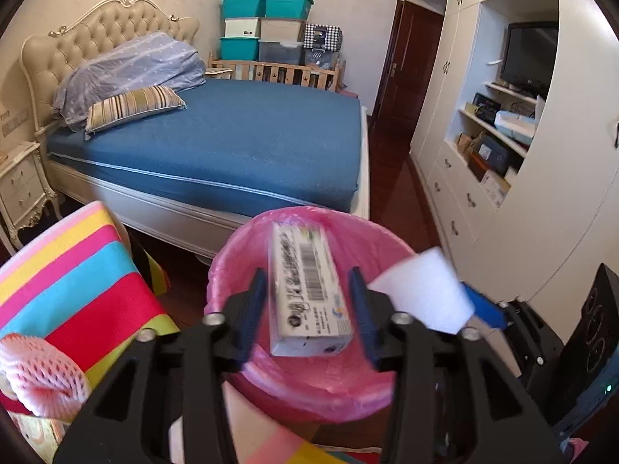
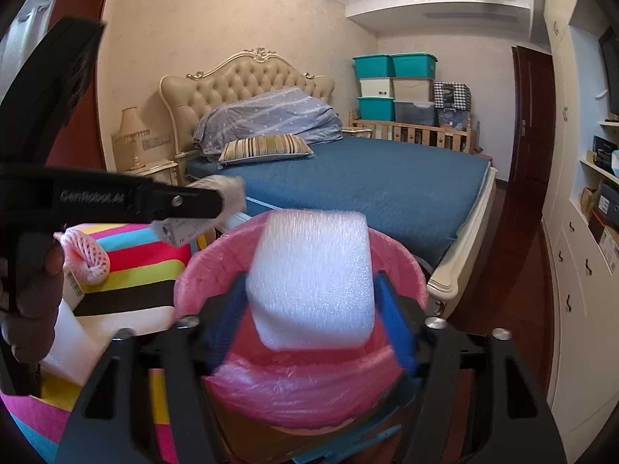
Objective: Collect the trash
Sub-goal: 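Carry the foam block and barcode box over the pink bin and open both grippers, then move both open grippers back over the table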
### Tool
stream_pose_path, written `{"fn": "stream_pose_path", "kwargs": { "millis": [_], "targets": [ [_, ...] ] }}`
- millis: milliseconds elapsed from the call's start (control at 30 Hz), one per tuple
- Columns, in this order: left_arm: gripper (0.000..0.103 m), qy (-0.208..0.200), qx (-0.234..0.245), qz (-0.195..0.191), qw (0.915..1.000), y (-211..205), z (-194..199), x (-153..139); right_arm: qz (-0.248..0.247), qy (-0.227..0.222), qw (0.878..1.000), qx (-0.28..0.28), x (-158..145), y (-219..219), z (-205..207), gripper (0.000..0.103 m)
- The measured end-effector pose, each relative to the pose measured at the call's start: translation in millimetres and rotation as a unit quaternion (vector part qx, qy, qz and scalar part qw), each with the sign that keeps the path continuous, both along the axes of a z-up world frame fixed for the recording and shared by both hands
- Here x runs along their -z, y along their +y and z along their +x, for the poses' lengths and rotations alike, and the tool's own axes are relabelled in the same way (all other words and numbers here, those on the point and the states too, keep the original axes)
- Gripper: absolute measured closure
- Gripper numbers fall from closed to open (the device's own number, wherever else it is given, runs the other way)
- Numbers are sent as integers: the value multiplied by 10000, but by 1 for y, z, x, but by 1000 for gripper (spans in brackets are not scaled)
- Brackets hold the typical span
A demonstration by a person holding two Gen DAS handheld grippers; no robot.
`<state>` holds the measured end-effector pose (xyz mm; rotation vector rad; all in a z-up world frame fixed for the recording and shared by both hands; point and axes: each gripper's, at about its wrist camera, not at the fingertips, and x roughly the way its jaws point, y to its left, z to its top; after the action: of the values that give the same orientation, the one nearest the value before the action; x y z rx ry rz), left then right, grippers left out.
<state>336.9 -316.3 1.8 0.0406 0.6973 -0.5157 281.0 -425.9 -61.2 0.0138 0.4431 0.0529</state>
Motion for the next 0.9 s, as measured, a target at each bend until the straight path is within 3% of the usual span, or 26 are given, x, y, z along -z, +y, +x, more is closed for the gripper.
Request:
{"fn": "stream_pose_path", "kwargs": {
  "millis": [67,200,267,300,433,567,733,900],
  "targets": [
    [31,-172,-259,81,9995,6,-3,-2,63,-94,9999,111,-2,-2,-8,19],
    [22,-436,-571,160,9973,34,-19,-17,178,-194,9993,282,-8,-7,-36,18],
    [8,-653,-761,123,9949,54,-37,-27,267,-192,9990,313,-10,-4,-54,18],
    [6,-767,-855,102,9933,61,-45,-33,310,-177,9989,318,-11,-5,-61,18],
    [5,-1254,-1107,15,9859,92,-89,-47,351,-114,9987,338,-13,6,-93,18],
    [5,-1558,-1001,8,9827,111,-139,-46,367,21,9986,371,-13,28,-115,18],
    [5,-1497,-870,81,9849,139,-180,-30,236,102,9996,149,-8,63,-137,18],
    [5,-1349,-1317,133,9820,194,-217,-11,98,84,9997,-226,-8,98,-152,18]
  ]
}}
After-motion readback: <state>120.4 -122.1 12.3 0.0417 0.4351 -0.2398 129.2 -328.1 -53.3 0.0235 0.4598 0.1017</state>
